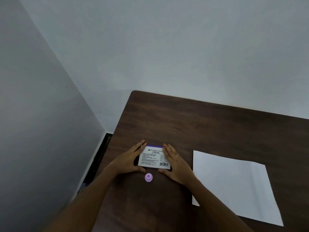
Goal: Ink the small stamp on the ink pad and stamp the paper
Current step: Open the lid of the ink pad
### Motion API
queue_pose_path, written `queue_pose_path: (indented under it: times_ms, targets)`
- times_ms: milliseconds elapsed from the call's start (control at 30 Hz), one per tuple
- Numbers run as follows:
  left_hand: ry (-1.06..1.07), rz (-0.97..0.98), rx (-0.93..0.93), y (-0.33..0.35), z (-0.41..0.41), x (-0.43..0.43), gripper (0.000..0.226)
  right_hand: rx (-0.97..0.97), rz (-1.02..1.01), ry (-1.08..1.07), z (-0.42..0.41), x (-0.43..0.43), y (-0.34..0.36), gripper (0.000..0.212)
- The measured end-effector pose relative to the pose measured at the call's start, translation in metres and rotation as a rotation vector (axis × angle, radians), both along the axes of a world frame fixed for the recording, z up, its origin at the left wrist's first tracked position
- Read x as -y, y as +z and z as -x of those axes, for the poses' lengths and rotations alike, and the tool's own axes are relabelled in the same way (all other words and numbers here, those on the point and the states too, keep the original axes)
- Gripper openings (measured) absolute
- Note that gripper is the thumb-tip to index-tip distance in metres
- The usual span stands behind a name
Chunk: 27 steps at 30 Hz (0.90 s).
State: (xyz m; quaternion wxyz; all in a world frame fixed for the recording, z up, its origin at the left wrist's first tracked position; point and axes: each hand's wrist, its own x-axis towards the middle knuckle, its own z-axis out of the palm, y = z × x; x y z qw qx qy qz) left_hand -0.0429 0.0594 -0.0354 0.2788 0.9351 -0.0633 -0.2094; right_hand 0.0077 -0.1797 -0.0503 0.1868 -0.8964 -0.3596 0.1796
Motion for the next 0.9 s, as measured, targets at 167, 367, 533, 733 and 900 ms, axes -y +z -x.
queue_pose_path:
  times_ms: [167,367,533,733,900]
  targets:
    - [0.026,0.009,0.08,-0.005,0.003,0.002,0.1,0.005,-0.005,0.016,-0.001,0.001,0.003,0.082]
    - [0.181,0.096,0.219,-0.008,0.011,0.012,0.097,-0.002,-0.073,0.017,-0.017,0.003,0.032,0.061]
    - [0.219,0.047,0.291,-0.012,0.013,0.015,0.097,-0.051,-0.377,-0.232,-0.039,-0.014,0.06,0.026]
    - [0.139,-0.004,0.308,-0.016,0.011,0.013,0.094,0.078,-0.363,-0.37,-0.076,-0.04,0.05,0.021]
    - [0.088,-0.082,0.314,-0.021,0.011,0.011,0.09,0.077,-0.236,-0.439,-0.089,-0.05,0.026,0.021]
